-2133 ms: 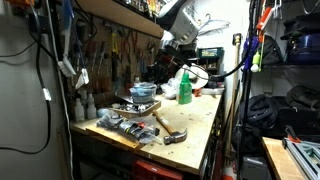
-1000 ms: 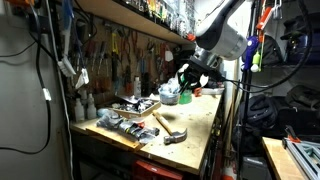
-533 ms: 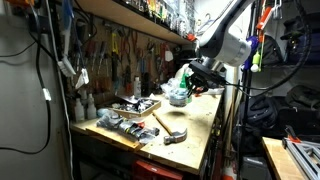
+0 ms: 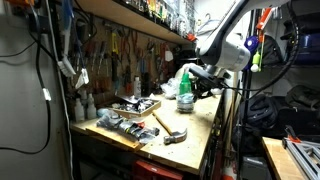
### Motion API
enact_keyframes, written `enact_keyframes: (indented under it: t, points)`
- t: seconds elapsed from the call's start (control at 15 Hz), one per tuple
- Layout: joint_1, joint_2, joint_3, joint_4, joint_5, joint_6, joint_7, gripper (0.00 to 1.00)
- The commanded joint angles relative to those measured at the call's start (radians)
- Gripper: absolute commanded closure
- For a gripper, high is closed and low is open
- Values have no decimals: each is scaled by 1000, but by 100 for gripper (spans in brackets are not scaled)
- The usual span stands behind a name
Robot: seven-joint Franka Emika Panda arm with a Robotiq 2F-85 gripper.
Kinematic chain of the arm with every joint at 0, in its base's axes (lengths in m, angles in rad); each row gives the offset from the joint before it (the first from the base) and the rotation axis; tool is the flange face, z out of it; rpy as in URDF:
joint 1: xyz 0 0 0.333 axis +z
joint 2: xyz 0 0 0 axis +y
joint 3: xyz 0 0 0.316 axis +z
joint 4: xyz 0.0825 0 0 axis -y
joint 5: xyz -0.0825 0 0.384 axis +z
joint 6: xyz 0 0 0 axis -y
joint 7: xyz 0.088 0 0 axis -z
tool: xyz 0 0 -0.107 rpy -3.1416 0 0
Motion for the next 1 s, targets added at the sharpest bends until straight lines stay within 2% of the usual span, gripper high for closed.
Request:
enact_keyframes:
  t: [0.0,0.13,0.2,0.33,0.53,0.87,0.93]
  points:
    - [-33,24,17,7,-62,32,107,99]
    - [-42,37,15,7,-109,38,148,99]
    - [-40,36,14,9,-124,40,158,74]
    - [-45,36,13,10,-177,52,176,64]
    - [-53,18,15,11,-256,56,183,41]
    - [-57,-43,27,23,-372,-13,163,2]
    - [-51,-58,30,27,-381,-42,155,0]
